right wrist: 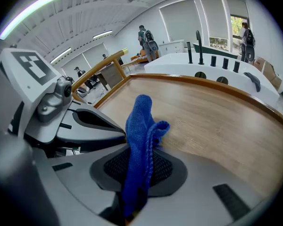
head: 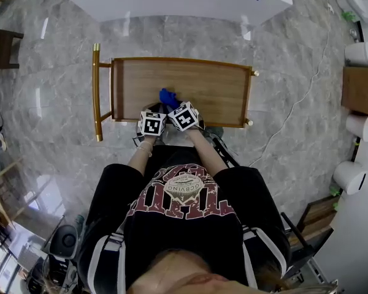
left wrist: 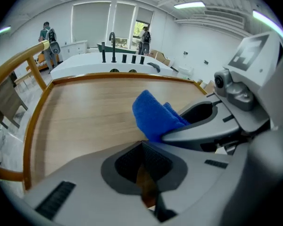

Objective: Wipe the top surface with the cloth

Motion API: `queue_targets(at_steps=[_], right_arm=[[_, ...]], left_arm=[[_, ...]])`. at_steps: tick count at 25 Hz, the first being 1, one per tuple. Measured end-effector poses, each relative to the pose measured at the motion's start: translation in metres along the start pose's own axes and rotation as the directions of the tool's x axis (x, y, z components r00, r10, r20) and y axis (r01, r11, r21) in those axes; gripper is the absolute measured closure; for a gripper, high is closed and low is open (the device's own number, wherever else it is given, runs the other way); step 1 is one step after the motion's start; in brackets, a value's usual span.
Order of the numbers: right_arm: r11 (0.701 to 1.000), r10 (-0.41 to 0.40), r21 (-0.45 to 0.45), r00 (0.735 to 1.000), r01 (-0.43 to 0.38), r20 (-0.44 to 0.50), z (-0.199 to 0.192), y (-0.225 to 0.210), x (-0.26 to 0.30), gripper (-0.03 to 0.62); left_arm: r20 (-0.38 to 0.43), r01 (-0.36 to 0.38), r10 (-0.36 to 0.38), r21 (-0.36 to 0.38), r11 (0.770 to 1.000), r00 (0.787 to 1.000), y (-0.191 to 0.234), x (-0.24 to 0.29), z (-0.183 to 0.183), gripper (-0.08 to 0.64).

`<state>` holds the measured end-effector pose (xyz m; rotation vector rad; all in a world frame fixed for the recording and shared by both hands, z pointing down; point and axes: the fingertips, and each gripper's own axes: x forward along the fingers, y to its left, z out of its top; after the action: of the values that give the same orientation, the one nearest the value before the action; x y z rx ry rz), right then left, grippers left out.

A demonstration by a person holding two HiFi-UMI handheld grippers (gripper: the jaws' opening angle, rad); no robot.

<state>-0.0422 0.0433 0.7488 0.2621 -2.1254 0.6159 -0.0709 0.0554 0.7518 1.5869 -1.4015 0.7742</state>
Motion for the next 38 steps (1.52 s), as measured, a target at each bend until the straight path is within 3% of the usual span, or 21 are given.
queue_targets(at_steps=[11,19,27,33,38], right_arm=[[0.999,-0.032,0.037,0.999,0.031,0.009,-0.008,-0.014,-0.009,0.505],[0.998,-0.043,0.048,0.999,0.043,0.006,-0.013,-0.022,-0.014,0.505],[0.993,-0.069,0.098,0.998,0.068,0.011,-0.025,-0.036,-0.027,0.505],[0.989,-0.093,0.113,0.996,0.091,0.011,-0.031,-0.045,-0.03,0.505],[0.985,-0.103,0.144,0.994,0.097,0.034,-0.034,-0.054,-0.04,0.505]], left_arm=[[-0.018,0.03,-0.029,0.048,0.998,0.999,-0.013,0.005,0.003,0.511],[-0.02,0.009,-0.009,-0.002,1.0,1.0,-0.01,0.006,0.001,0.511],[-0.066,-0.024,0.028,0.056,0.998,0.997,-0.016,0.007,0.003,0.511],[-0.062,0.031,-0.022,0.137,0.99,0.998,-0.042,0.013,0.019,0.512],[-0.088,0.069,-0.056,0.156,0.985,0.995,-0.059,0.021,0.023,0.511]])
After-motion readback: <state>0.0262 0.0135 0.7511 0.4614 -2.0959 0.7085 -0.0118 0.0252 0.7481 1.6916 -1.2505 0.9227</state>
